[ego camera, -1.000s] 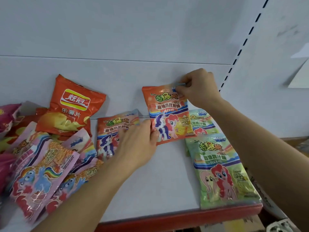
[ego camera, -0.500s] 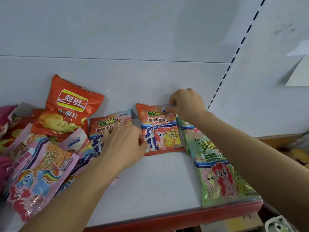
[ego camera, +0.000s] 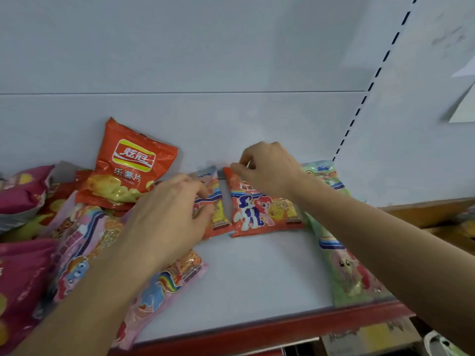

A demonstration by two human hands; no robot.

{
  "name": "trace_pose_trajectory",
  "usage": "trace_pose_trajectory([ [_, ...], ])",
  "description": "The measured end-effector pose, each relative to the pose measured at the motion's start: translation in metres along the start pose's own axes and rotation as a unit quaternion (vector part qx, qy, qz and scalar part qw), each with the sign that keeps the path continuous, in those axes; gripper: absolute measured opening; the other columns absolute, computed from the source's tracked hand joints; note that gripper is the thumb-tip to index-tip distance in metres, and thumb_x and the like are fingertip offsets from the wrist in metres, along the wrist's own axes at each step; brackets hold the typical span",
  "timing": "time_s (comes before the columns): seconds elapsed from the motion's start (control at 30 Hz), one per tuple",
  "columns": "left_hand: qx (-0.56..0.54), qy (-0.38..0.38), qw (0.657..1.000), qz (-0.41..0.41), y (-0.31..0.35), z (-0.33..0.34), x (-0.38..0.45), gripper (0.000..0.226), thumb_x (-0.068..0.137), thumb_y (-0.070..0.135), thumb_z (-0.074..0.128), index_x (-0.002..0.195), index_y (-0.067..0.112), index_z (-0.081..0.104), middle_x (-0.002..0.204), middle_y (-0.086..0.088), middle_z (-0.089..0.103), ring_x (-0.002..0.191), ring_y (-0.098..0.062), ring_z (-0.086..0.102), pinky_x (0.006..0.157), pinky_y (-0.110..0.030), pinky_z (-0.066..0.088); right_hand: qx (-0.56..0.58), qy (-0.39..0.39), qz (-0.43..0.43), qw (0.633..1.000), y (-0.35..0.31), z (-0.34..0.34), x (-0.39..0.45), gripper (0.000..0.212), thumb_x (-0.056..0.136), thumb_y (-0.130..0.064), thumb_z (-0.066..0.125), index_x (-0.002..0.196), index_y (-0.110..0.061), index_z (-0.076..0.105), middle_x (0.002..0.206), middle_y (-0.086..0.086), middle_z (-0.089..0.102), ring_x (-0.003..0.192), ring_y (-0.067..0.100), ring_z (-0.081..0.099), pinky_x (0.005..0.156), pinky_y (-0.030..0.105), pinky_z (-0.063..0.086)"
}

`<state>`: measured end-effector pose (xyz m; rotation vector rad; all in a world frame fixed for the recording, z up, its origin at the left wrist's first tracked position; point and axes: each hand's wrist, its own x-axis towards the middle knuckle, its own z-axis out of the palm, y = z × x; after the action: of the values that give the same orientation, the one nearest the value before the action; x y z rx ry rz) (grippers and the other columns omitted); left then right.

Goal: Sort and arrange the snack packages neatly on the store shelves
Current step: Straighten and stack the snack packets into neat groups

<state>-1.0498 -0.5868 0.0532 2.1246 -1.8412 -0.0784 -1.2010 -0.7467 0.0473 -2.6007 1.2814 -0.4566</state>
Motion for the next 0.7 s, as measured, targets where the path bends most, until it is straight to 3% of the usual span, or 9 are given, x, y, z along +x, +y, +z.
trace_pose_trajectory([
  [0.1, 0.001, 0.005, 1.000, -0.005, -0.027, -0.004, -0.009, 0.037, 0.091, 0.054, 0.061, 0.120, 0.031, 0.063, 0.118, 0.012, 0.058, 0.103, -0.011, 0.056, 0.085, -0.038, 0.053, -0.017, -0.032, -0.007, 0.999, -0.034, 0.020, 0.002, 0.041, 0.098, -0.051, 0.049, 0.107, -0.015, 0.066, 0.088, 0.007, 0.072, 0.085, 0.027, 0.065, 0.075, 0.041, 0.056],
  [0.23, -0.045, -0.009, 0.999, 0.019, -0.043, 0.005, -0.019, 0.034, 0.088, 0.056, 0.063, 0.116, 0.037, 0.062, 0.117, 0.017, 0.053, 0.107, -0.009, 0.056, 0.090, -0.043, 0.052, -0.071, -0.069, 0.023, 0.995, -0.059, 0.046, 0.012, 0.040, 0.099, -0.048, 0.049, 0.126, -0.018, 0.049, 0.109, 0.009, 0.065, 0.109, 0.032, 0.055, 0.091, 0.047, 0.044],
  [0.3, -0.070, 0.000, 0.997, 0.026, -0.051, 0.011, -0.024, 0.031, 0.086, 0.053, 0.066, 0.113, 0.038, 0.060, 0.113, 0.021, 0.049, 0.105, -0.007, 0.053, 0.092, -0.046, 0.051, -0.017, -0.050, 0.043, 0.998, -0.064, 0.048, 0.015, 0.034, 0.096, -0.032, 0.056, 0.127, -0.021, 0.048, 0.103, 0.007, 0.065, 0.104, 0.030, 0.059, 0.087, 0.043, 0.046],
  [0.37, -0.084, 0.013, 0.996, 0.036, -0.060, 0.015, -0.027, 0.031, 0.084, 0.050, 0.070, 0.111, 0.040, 0.059, 0.113, 0.023, 0.048, 0.106, -0.005, 0.052, 0.093, -0.048, 0.051, 0.136, -0.005, 0.076, 0.988, -0.066, 0.040, 0.013, 0.032, 0.095, -0.019, 0.060, 0.124, -0.024, 0.048, 0.088, 0.003, 0.067, 0.083, 0.024, 0.066, 0.069, 0.040, 0.054],
  [0.43, -0.113, 0.031, 0.992, 0.044, -0.068, 0.017, -0.028, 0.030, 0.085, 0.044, 0.072, 0.110, 0.039, 0.056, 0.113, 0.022, 0.050, 0.107, -0.005, 0.053, 0.092, -0.047, 0.052, 0.259, 0.064, 0.107, 0.958, -0.065, 0.024, 0.005, 0.032, 0.096, -0.017, 0.064, 0.123, -0.026, 0.049, 0.088, 0.005, 0.067, 0.073, 0.020, 0.069, 0.058, 0.036, 0.058],
  [0.57, -0.230, 0.102, 0.968, 0.023, -0.067, 0.016, -0.028, 0.026, 0.093, 0.035, 0.062, 0.118, 0.029, 0.057, 0.114, 0.018, 0.059, 0.106, -0.001, 0.056, 0.085, -0.035, 0.056, 0.464, 0.146, 0.154, 0.860, -0.064, -0.008, -0.020, 0.043, 0.093, -0.016, 0.072, 0.129, -0.025, 0.051, 0.098, 0.007, 0.067, 0.080, 0.020, 0.074, 0.065, 0.038, 0.063],
  [0.7, -0.331, 0.042, 0.943, 0.007, -0.057, 0.006, -0.029, 0.043, 0.097, 0.046, 0.054, 0.137, 0.031, 0.050, 0.116, 0.021, 0.064, 0.101, 0.007, 0.062, 0.079, -0.017, 0.052, 0.609, 0.181, 0.174, 0.753, -0.067, -0.027, -0.042, 0.046, 0.092, -0.005, 0.070, 0.133, -0.020, 0.054, 0.089, 0.006, 0.067, 0.074, 0.017, 0.073, 0.067, 0.035, 0.060],
])
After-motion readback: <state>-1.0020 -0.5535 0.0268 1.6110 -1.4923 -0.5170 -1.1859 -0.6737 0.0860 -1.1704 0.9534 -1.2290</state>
